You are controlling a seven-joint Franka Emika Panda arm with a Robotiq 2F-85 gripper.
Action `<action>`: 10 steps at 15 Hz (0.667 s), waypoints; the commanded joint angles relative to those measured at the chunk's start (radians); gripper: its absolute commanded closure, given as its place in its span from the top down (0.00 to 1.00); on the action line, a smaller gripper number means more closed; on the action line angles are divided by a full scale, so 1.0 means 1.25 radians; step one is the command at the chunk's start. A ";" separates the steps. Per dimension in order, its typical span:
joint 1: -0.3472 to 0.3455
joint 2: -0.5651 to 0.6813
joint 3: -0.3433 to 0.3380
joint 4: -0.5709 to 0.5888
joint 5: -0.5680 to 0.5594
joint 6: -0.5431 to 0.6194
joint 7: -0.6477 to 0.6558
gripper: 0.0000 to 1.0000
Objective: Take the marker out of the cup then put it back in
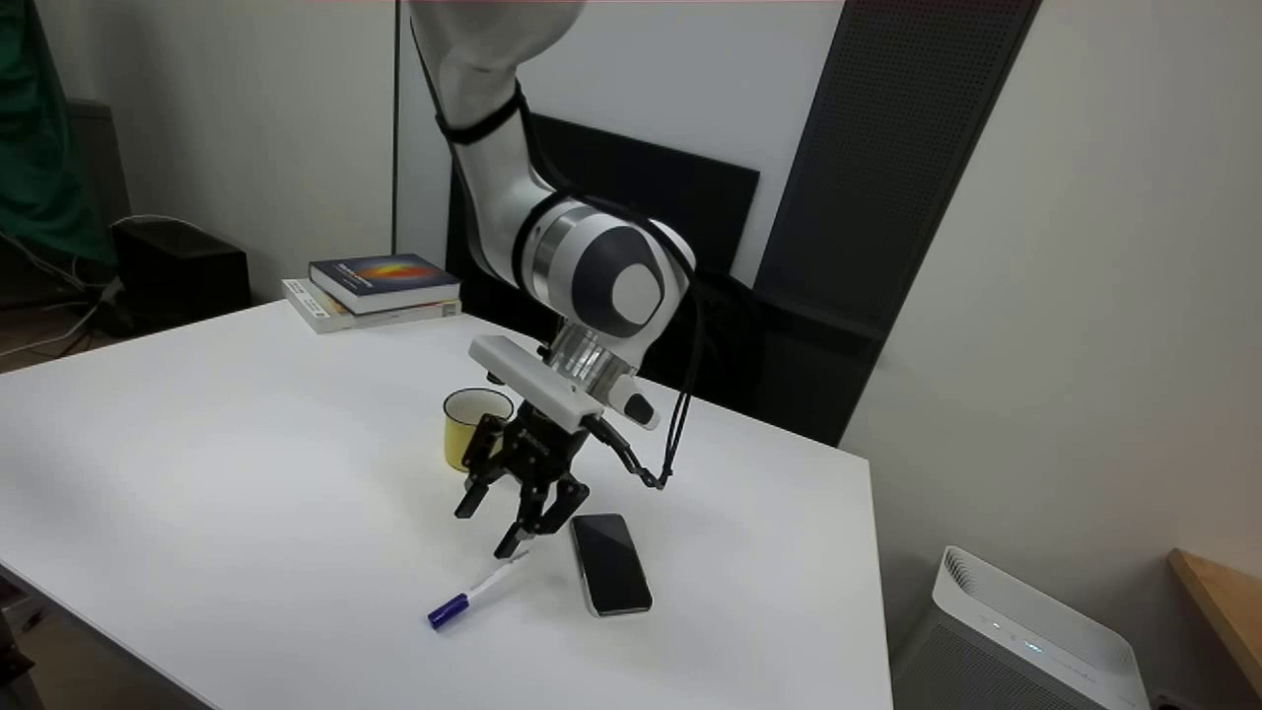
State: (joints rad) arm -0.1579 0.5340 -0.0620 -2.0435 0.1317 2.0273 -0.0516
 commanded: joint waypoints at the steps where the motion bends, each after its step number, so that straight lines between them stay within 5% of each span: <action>1: 0.042 -0.074 -0.021 -0.105 -0.038 0.074 0.083 0.96; 10: 0.118 -0.172 -0.062 -0.296 -0.119 0.351 0.378 1.00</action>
State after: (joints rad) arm -0.0488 0.4025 -0.0976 -2.2642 -0.0049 2.3298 0.3006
